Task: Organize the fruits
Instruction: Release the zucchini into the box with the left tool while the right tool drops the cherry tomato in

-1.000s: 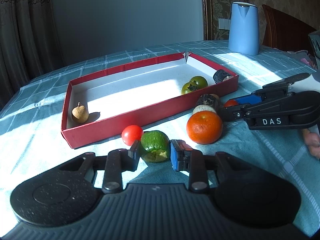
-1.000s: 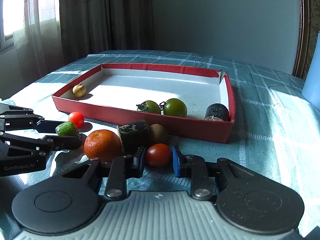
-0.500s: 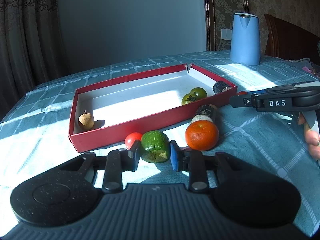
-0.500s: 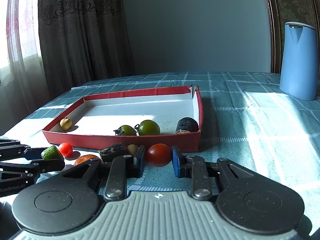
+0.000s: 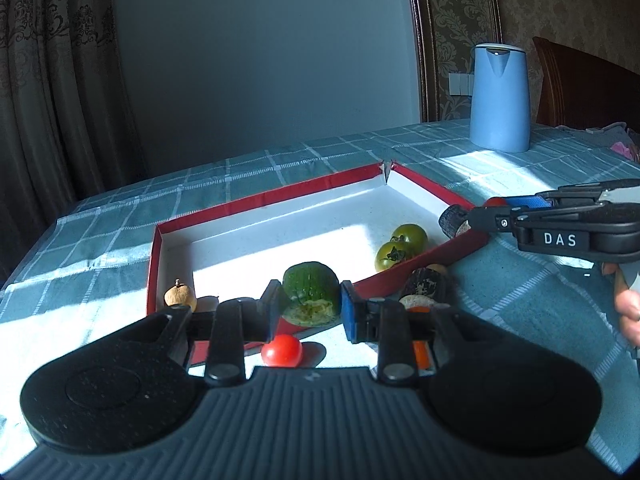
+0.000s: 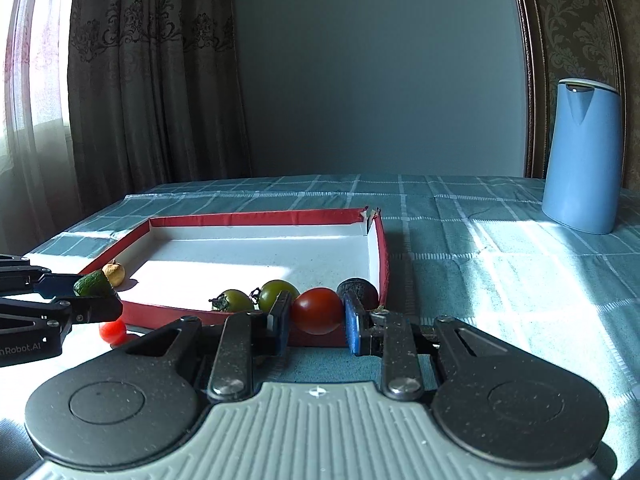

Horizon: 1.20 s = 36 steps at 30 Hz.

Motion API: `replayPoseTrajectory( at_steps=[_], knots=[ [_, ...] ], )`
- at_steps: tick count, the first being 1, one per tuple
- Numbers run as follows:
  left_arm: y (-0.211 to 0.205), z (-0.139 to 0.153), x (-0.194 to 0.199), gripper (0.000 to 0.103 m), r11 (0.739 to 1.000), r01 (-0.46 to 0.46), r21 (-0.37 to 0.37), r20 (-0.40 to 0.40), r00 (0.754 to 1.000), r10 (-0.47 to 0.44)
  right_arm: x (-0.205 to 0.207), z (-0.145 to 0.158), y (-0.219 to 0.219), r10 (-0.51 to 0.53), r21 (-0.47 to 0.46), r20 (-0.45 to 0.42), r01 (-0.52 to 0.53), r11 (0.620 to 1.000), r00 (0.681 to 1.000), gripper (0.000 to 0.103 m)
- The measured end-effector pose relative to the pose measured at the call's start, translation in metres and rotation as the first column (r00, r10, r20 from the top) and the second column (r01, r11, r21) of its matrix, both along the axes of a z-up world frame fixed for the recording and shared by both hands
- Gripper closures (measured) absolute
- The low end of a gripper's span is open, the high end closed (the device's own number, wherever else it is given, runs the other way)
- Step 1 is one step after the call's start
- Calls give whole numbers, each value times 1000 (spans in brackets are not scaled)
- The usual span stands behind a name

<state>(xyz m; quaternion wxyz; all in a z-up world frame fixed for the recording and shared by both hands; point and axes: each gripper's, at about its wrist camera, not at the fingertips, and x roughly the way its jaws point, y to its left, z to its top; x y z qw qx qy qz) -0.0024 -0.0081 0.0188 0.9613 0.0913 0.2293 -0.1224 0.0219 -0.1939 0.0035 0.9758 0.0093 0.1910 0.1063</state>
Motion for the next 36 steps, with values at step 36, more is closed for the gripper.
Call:
replayPoseTrajectory(
  at_steps=[36],
  knots=[
    [26,-24,105,72,980,-198,29,-159,967,200,144,-13,21,-63,-50,-220,53,997,973,76]
  ],
)
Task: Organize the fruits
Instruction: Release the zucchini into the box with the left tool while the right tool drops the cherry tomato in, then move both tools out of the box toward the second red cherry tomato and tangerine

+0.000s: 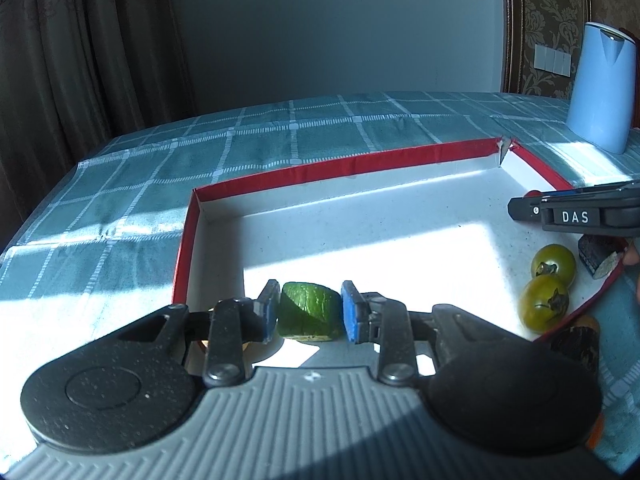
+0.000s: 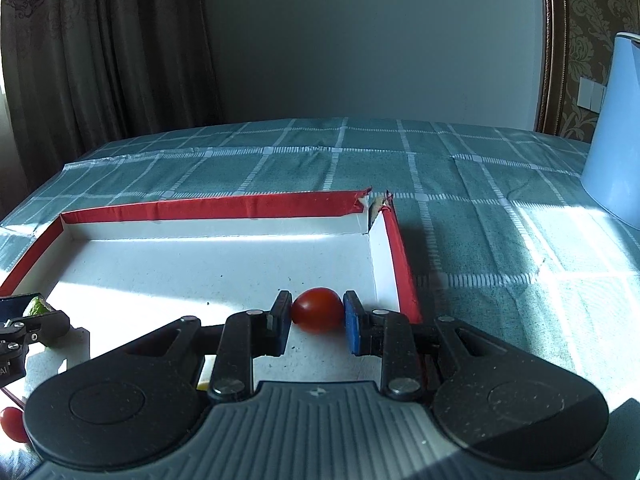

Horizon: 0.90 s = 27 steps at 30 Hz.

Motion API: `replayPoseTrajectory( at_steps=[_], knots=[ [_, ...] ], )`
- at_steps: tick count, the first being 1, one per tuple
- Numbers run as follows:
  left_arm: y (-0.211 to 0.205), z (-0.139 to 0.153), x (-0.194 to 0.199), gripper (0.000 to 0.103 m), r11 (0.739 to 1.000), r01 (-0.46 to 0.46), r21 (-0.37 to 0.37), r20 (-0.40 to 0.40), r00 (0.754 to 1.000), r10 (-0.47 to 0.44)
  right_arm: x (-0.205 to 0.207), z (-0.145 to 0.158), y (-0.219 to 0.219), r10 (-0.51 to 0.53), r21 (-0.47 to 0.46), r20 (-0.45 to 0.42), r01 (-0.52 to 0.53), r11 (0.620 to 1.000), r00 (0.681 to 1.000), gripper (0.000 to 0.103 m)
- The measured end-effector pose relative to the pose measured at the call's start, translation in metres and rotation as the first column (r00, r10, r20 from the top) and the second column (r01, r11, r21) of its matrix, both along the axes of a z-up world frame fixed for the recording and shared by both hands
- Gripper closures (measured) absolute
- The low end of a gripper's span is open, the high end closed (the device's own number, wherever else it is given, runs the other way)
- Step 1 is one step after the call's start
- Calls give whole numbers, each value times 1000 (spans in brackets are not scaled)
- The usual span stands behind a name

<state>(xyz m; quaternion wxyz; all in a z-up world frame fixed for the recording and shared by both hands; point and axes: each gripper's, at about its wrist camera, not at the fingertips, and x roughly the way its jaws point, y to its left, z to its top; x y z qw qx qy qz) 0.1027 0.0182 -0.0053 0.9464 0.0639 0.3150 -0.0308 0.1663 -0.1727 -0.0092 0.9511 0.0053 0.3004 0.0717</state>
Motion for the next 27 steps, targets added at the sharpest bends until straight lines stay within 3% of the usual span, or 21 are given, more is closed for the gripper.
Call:
replayPoseTrajectory(
  at_steps=[6,10,11,14,17,22,27],
  knots=[
    [0,0,-2,48,1000,10,-6,9,1000,-10,3,0,-1,8,3,-5,-8,1000,1000,75],
    [-2,0,-6,44,1000,19,5,27,999,-20,2,0,-4,16,29,-5,-16,999,1000,72],
    [-2,0,-7,43,1000,21,5,29,999,-21,1,0,-5,24,41,-5,-24,999,1000,67],
    [1,2,-14,36,1000,20,-7,49,999,-20,-6,3,-7,25,66,22,-27,997,999,40],
    [8,9,-28,23,999,-7,-36,110,994,11,-20,8,-11,4,77,70,-9,997,998,37],
    [23,14,-57,23,993,-4,-121,137,990,20,-44,9,-26,-11,151,80,-1,989,997,36],
    [23,11,-93,20,994,39,-101,175,984,-21,-82,13,-28,3,170,148,-28,985,989,34]
  ],
)
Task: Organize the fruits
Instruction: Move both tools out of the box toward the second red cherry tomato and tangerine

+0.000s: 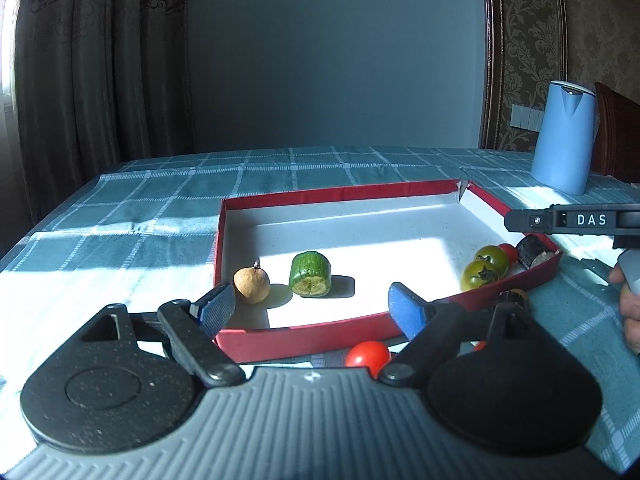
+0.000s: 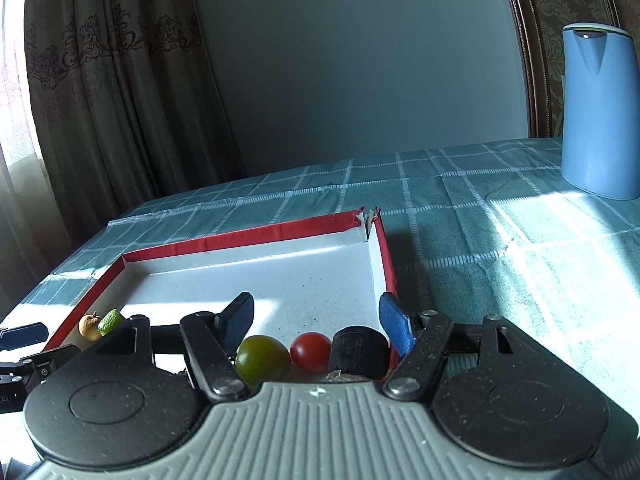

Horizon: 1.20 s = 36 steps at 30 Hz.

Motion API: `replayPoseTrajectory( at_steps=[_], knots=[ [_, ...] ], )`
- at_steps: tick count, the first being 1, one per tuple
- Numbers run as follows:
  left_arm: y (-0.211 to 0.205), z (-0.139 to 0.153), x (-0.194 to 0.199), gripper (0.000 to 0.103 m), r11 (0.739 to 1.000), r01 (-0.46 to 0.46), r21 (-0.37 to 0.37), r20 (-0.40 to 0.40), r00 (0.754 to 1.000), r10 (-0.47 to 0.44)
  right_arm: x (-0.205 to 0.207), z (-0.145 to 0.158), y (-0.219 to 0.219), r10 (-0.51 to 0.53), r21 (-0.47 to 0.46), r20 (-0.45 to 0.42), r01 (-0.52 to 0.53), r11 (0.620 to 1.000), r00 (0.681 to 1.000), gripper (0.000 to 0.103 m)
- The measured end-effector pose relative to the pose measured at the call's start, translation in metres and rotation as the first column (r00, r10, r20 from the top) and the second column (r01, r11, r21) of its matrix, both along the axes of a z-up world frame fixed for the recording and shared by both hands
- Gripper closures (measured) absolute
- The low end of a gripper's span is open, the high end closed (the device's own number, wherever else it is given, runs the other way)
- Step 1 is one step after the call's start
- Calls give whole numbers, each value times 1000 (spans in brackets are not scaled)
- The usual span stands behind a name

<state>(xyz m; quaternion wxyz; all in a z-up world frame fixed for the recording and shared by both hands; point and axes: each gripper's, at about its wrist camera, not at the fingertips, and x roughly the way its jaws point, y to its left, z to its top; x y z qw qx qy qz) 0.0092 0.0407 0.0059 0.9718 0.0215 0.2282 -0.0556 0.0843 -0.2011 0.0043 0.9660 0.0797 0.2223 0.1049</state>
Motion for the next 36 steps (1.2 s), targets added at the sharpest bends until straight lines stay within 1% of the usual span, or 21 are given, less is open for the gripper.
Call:
replayPoseTrajectory(
  at_steps=[2,5,7,10,14,18,21,23,24,28,30,34,36],
  knots=[
    [-4,-4,-11,19,999,21,28,-1,1000,-21,-15,0,0,-5,2,21,5,1000,1000,33],
    [-11,-8,-22,18,996,58,65,-4,998,-58,-34,-3,-5,24,48,16,-25,999,1000,31],
    [-15,-10,-25,18,994,58,90,1,998,-59,-46,-5,-8,26,56,23,-28,998,999,31],
    [-16,-12,-24,18,994,65,90,-15,998,-63,-57,-6,-9,8,48,42,-10,999,999,30],
    [-15,-13,-22,18,994,73,80,-31,997,-71,-59,-8,-11,3,58,27,-4,998,1000,29],
    [-17,-16,-21,20,991,92,94,-49,995,-88,-61,-10,-8,29,49,18,-29,998,999,29],
    [-20,-17,-21,26,989,104,101,-63,993,-98,-64,-11,-2,44,14,23,-44,999,999,29],
    [-20,-19,-20,39,988,117,102,-81,991,-109,-65,-11,0,50,2,25,-50,999,998,29],
    [-21,-19,-20,41,987,120,103,-86,990,-112,-65,-12,0,50,0,23,-50,999,998,29],
    [-24,-21,-19,42,984,133,114,-102,987,-122,-61,-14,-1,48,15,-11,-48,999,999,29],
    [-24,-22,-17,42,984,145,106,-116,984,-132,-61,-14,-1,48,16,-13,-48,999,999,29],
    [-29,-23,-10,50,981,162,107,-139,979,-147,-61,-14,0,59,4,-7,-58,998,998,29],
    [-31,-24,-8,50,979,164,117,-140,979,-148,-60,-15,1,64,1,-13,-64,998,998,29]
  ],
)
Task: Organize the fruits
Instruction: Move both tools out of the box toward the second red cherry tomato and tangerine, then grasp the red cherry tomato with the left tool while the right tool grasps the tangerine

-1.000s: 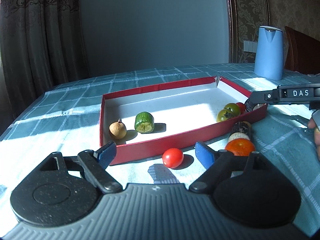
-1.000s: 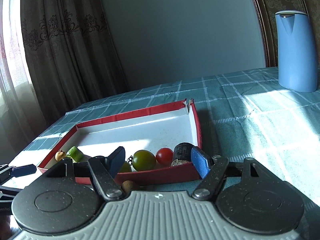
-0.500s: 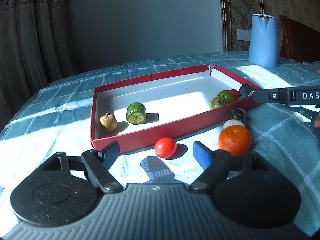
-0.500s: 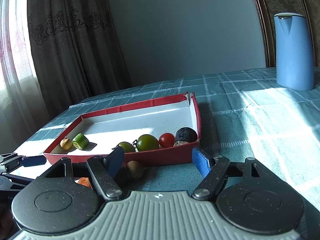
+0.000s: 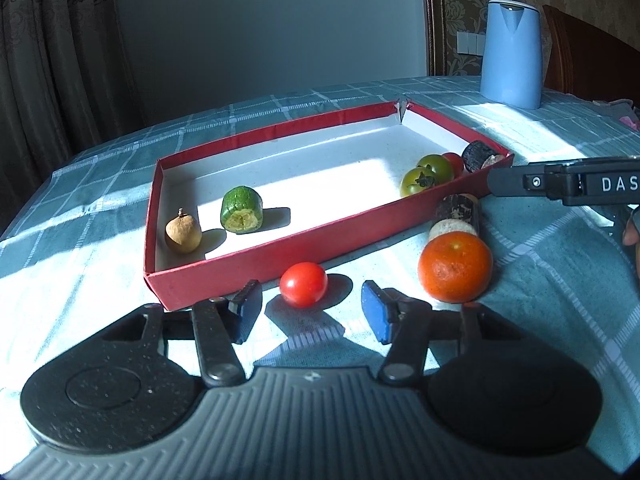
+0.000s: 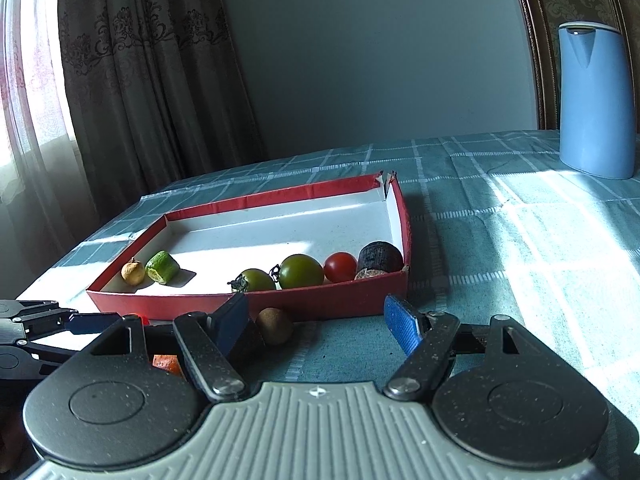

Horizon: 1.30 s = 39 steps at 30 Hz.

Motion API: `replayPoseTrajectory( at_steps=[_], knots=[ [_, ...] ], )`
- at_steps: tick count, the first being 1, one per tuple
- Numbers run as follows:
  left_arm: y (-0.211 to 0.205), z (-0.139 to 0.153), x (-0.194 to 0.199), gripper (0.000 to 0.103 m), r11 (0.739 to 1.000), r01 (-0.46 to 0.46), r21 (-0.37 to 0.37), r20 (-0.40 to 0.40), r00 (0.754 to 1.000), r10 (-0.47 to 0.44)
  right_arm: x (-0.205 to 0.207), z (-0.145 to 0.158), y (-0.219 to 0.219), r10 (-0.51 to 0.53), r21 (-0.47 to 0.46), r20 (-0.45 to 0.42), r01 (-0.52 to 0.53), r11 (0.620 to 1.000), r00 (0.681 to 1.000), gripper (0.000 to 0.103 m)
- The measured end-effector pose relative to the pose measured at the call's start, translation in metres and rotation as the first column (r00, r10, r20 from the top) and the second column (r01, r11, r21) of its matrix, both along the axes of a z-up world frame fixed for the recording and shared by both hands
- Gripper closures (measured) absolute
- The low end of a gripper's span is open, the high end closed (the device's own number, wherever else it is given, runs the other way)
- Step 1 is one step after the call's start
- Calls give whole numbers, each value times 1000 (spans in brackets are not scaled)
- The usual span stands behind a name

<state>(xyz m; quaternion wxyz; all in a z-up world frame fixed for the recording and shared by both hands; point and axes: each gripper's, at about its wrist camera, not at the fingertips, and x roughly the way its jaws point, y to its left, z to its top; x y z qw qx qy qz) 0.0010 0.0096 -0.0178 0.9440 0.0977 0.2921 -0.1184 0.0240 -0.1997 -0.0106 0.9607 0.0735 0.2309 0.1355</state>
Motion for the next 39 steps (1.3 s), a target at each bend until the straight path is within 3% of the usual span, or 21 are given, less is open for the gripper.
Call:
replayPoseTrajectory(
  at_steps=[7,11,14,21,31,35,39],
  knots=[
    [3,0,6,49,1000,-14,-28,-22,1000,13,2,-2,3,15,-4,-30,-15,1000,999,28],
    [3,0,6,73,999,6,-41,-23,1000,-7,1,-2,4,20,-4,-24,-20,1000,1000,29],
    [2,0,5,78,999,18,-41,-21,1000,-19,0,-2,4,28,0,-24,-28,1000,999,29],
    [7,2,1,79,999,-33,-34,6,999,34,-11,-6,2,90,44,-55,-87,995,994,29],
    [7,1,0,76,999,-38,-14,12,999,38,-41,-11,41,231,-84,-50,-234,969,972,29],
    [7,2,-1,74,999,-49,-11,18,999,49,-39,-12,59,275,-138,-65,-281,950,959,43],
    [7,2,-1,73,999,-48,-6,18,999,48,-30,-13,72,289,-150,-84,-299,942,954,51]
  ],
)
